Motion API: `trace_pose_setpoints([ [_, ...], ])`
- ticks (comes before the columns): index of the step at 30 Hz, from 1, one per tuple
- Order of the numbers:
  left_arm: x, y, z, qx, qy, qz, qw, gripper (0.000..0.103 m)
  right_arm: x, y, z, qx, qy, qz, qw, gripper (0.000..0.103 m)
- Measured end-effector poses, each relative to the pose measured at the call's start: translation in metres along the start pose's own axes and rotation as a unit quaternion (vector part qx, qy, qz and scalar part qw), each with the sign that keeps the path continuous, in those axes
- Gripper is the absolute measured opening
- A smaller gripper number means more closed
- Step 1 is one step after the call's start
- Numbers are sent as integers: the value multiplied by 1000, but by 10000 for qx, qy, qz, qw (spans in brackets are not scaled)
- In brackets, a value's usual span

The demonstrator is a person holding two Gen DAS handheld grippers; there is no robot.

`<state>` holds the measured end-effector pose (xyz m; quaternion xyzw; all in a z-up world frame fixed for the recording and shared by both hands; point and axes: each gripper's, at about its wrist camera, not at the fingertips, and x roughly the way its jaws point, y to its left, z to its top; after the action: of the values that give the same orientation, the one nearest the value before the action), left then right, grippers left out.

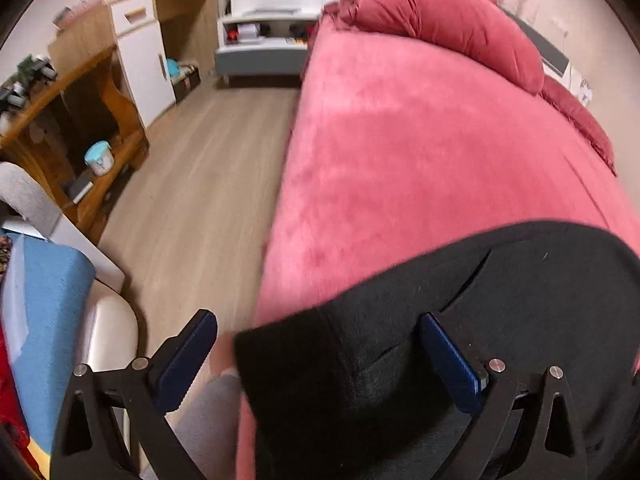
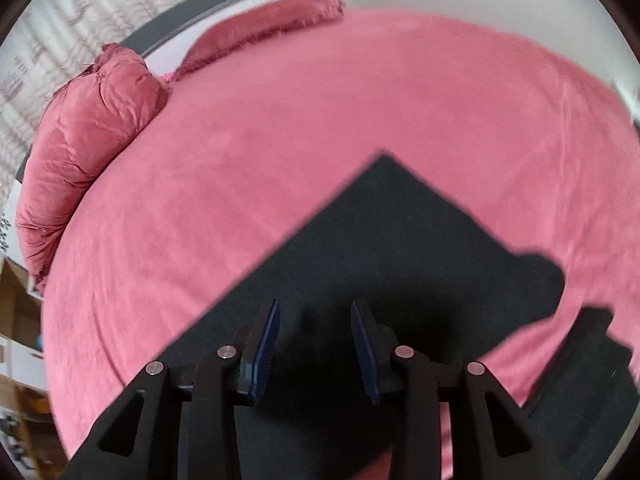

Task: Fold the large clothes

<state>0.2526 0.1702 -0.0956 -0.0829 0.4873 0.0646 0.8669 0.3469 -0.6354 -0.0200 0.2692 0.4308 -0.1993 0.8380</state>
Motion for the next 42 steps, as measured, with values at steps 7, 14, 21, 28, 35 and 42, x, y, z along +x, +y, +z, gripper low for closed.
trace_pose_setpoints([
  [7, 19, 9, -18, -266, 93, -467, 9985, 103, 8, 8, 21, -100, 93, -254, 9996, 50],
  [14, 37, 29, -19, -930, 576, -1165, 9871, 103, 55, 1, 35, 757, 372, -86, 9964, 55],
  [21, 39, 16, -5, -722, 545, -978, 9911, 103, 97, 35, 41, 141, 529, -1127, 9921, 38],
  [28, 31, 25, -7, -1154, 258, -1007, 9879, 89, 34, 31, 65, 149, -1091, -635, 9919, 0],
  [35, 28, 22, -8, -1114, 358, -889, 9891, 95, 53, -5, 56, 673, -123, 51, 9976, 41],
  [42, 35, 10, 3, -688, 414, -550, 9952, 91, 73, 0, 56, 781, 418, -567, 9945, 53],
])
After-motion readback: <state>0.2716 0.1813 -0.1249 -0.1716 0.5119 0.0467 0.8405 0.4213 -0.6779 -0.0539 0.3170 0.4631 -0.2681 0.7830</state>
